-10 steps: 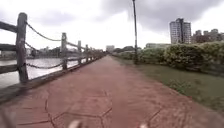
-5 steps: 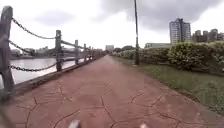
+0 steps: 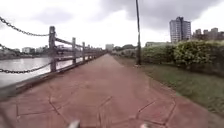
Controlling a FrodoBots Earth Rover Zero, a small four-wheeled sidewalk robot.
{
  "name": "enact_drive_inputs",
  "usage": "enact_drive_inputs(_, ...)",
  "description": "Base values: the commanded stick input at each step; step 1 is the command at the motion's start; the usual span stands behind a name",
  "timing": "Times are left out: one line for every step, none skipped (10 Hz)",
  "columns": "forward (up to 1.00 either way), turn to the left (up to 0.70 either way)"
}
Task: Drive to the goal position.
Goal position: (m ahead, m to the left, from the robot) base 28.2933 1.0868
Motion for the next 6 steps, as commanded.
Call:
enact_drive_inputs(0.70,0.00)
enact_drive_inputs(0.70,0.00)
enact_drive_inputs(0.70,0.00)
enact_drive_inputs(0.70,0.00)
enact_drive_inputs(0.70,0.00)
enact_drive_inputs(0.70,0.00)
